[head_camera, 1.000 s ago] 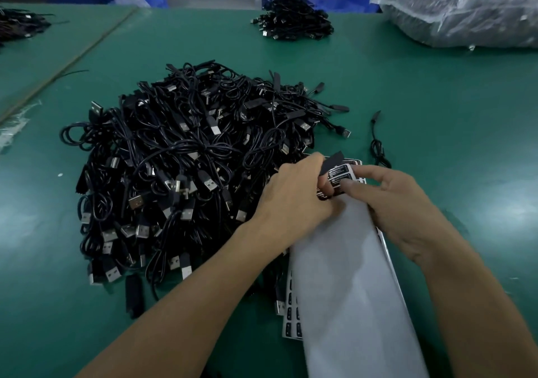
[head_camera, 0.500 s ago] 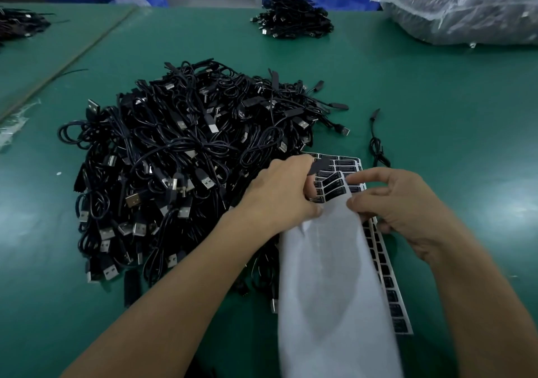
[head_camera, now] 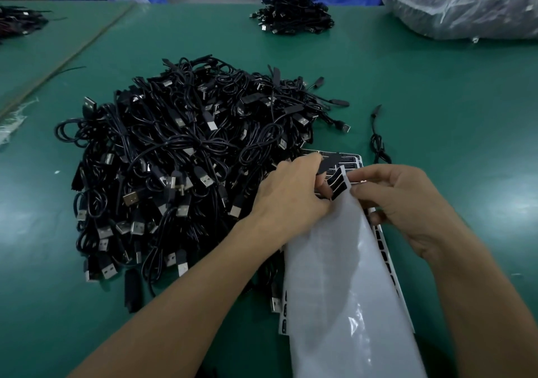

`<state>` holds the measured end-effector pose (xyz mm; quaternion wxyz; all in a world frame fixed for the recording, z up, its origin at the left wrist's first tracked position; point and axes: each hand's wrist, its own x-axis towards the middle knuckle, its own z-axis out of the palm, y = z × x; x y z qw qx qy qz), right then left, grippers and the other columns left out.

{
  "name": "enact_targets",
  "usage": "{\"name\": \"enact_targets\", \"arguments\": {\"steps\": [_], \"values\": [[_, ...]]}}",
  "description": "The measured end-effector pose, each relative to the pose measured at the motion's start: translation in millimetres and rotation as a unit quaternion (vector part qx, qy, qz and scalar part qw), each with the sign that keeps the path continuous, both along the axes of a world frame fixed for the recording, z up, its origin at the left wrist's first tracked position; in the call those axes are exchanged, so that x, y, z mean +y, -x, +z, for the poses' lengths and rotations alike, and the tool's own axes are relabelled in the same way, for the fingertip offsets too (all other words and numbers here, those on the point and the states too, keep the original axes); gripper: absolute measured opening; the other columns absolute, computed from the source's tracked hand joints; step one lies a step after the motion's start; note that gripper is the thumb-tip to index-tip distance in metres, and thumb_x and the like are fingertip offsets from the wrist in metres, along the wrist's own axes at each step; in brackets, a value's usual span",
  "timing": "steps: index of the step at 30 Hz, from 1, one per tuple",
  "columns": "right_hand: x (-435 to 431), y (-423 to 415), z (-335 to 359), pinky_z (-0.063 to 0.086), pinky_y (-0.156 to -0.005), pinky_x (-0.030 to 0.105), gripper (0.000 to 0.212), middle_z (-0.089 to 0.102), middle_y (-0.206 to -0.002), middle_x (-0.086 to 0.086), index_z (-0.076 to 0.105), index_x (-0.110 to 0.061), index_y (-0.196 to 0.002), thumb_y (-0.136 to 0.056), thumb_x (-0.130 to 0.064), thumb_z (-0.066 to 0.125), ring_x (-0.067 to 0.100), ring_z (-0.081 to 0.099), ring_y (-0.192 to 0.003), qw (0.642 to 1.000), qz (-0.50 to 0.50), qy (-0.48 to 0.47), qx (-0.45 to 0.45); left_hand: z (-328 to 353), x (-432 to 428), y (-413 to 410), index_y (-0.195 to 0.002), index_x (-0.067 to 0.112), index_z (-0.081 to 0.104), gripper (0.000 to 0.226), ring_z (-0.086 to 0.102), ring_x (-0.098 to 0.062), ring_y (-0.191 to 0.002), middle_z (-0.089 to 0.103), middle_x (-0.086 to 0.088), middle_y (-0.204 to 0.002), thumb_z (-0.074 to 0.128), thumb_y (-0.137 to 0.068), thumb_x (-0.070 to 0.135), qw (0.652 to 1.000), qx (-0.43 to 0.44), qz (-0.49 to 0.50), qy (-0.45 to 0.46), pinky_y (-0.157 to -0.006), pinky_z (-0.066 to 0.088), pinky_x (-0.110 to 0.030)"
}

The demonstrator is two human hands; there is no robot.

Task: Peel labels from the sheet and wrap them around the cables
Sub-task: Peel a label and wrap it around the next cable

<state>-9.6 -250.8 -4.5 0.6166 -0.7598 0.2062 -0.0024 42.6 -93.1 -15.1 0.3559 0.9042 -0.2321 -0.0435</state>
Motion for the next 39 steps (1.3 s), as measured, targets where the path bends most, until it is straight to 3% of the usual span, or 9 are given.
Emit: {"name": "enact_targets", "arguments": {"steps": [4,8,11,20,23,26,30,34,39], "values": [[-0.7,1.0,0.6,0.041,-0.04,0.017,0.022,0.071,-0.063,0.004,0.068,-0.01,-0.097,-0.084,0.007,0.069,0.005,0.056,-0.046,1.0,0.005,-0.008,-0.011,1.8,0.8,-0.4,-0.072,0.029,0.037,0.033,0.061,-0.016,-0.082,0.071,0.017,-0.084,0.068,-0.076,0.018,1.0,0.004,-0.003,-0.001,-0.066,0.048,-0.036],[2.1,0.3,-0.8,0.039,-0.04,0.014,0.028,0.067,-0.059,0.0,0.065,-0.011,-0.097,-0.079,0.008,0.073,0.005,0.053,-0.045,1.0,0.004,-0.02,-0.023,3.7,1.0,2.9,-0.072,0.025,0.04,0.03,0.064,-0.019,-0.081,0.073,0.011,-0.083,0.069,-0.073,0.017,0.998,0.01,0.001,0.055,-0.068,0.053,-0.039],[2.1,-0.1,-2.3,0.041,-0.042,0.014,0.03,0.068,-0.059,0.0,0.064,-0.011,-0.098,-0.077,0.007,0.075,0.005,0.056,-0.046,0.999,0.007,-0.029,-0.027,3.6,1.7,3.4,-0.068,0.025,0.036,0.036,0.06,-0.017,-0.071,0.074,0.008,-0.08,0.07,-0.072,0.017,0.996,0.014,0.008,0.093,-0.066,0.052,-0.039],[-0.2,-0.9,-6.3,0.043,-0.045,0.012,0.031,0.074,-0.068,0.003,0.062,-0.012,-0.099,-0.078,0.003,0.079,0.006,0.06,-0.05,0.999,0.024,-0.022,-0.027,-1.1,1.1,-0.8,-0.065,0.023,0.033,0.038,0.062,-0.026,-0.07,0.059,0.001,-0.063,0.069,-0.077,0.021,0.992,0.007,0.031,0.125,-0.061,0.05,-0.044],[-0.3,-0.7,-5.7,0.043,-0.044,0.015,0.03,0.071,-0.063,0.002,0.063,-0.013,-0.097,-0.077,0.003,0.079,0.007,0.058,-0.049,1.0,0.021,-0.011,-0.018,-4.7,0.8,-2.2,-0.063,0.025,0.031,0.037,0.039,-0.012,-0.05,0.043,0.014,-0.051,0.065,-0.077,0.017,0.991,-0.015,0.04,0.129,-0.051,0.034,-0.03],[-3.4,-0.7,-5.7,0.045,-0.051,0.018,0.028,0.068,-0.059,0.004,0.064,-0.014,-0.093,-0.076,0.002,0.078,0.008,0.057,-0.05,0.999,0.008,0.028,-0.02,-4.3,1.2,-2.2,-0.063,0.025,0.03,0.037,0.03,-0.009,-0.047,0.036,0.014,-0.05,0.062,-0.076,0.012,0.989,-0.029,0.044,0.141,-0.048,0.031,-0.026],[-3.5,-0.1,-6.9,0.05,-0.07,0.039,0.025,0.072,-0.071,0.012,0.064,-0.02,-0.091,-0.075,-0.011,0.081,0.023,0.059,-0.062,0.995,0.007,0.1,-0.025,10.9,10.2,-10.1,-0.061,0.024,0.032,0.038,0.03,-0.005,-0.046,0.035,0.014,-0.051,0.063,-0.075,0.007,0.974,-0.049,0.085,0.202,-0.041,0.029,-0.015],[-2.1,0.4,-11.3,0.052,-0.063,0.036,0.03,0.076,-0.076,0.001,0.062,-0.027,-0.092,-0.075,-0.018,0.085,0.021,0.066,-0.064,0.991,0.006,0.135,-0.026,29.9,31.9,-28.2,-0.063,0.025,0.034,0.039,0.033,-0.001,-0.041,0.039,0.017,-0.046,0.068,-0.075,0.009,0.947,-0.023,0.134,0.29,-0.042,0.036,-0.016],[-6.3,2.1,-9.6,0.054,-0.07,0.041,0.03,0.075,-0.077,-0.007,0.063,-0.031,-0.093,-0.077,-0.015,0.081,0.024,0.068,-0.07,0.988,-0.01,0.137,-0.07,29.7,48.0,-37.9,-0.066,0.022,0.031,0.045,0.04,0.001,-0.035,0.035,0.019,-0.041,0.069,-0.08,0.003,0.935,-0.018,0.164,0.314,-0.044,0.035,-0.019]]}}
